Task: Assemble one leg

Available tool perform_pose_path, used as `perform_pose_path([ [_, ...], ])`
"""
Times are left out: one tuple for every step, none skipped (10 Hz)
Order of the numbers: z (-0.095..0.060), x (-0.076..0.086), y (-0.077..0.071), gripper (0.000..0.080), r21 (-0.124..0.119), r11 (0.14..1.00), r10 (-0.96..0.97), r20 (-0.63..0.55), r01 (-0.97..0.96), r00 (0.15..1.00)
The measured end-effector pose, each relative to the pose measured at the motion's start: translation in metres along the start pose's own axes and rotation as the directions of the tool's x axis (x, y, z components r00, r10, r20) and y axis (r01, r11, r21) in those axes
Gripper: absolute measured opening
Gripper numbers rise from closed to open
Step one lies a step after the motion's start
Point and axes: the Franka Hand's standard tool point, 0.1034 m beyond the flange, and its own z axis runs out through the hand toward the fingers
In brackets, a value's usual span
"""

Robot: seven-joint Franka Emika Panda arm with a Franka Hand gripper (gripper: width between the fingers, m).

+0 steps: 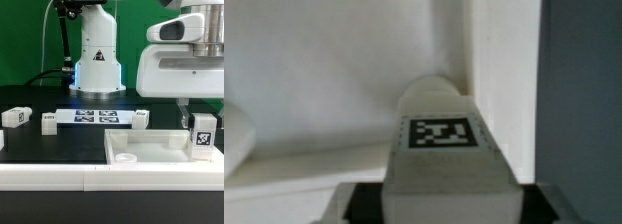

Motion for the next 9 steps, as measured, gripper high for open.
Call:
perform_pose_path([
  [0.0003, 0.0014, 0.0003, 0.0291, 0.003, 0.994, 0.112, -0.009, -0.112, 0.994],
  [0.0005, 0.0014, 0.0009, 0.0292, 0.003, 0.973, 0.231, -0.011, -0.231, 0.973],
  [0.0005, 0.0013, 0.0014, 0.0292, 0.001, 0.933, 0.360, -0.012, -0.361, 0.933],
  [0.0008, 0.0012, 0.0019, 0.0292, -0.001, 0.876, 0.483, -0.015, -0.483, 0.876],
  [0.0012, 0.0012, 0.0024, 0.0292, 0.004, 0.803, 0.595, -0.024, -0.596, 0.803],
  [0.0009, 0.0016, 0.0036, 0.0292, 0.012, 0.770, 0.638, -0.022, -0.638, 0.770],
  [0.0009, 0.0020, 0.0042, 0.0292, 0.014, 0.751, 0.660, -0.020, -0.660, 0.751],
  [0.0009, 0.0017, 0.0041, 0.0292, 0.015, 0.713, 0.701, -0.015, -0.701, 0.713],
  [0.0016, 0.0012, 0.0037, 0.0292, 0.014, 0.715, 0.699, -0.014, -0.699, 0.715],
])
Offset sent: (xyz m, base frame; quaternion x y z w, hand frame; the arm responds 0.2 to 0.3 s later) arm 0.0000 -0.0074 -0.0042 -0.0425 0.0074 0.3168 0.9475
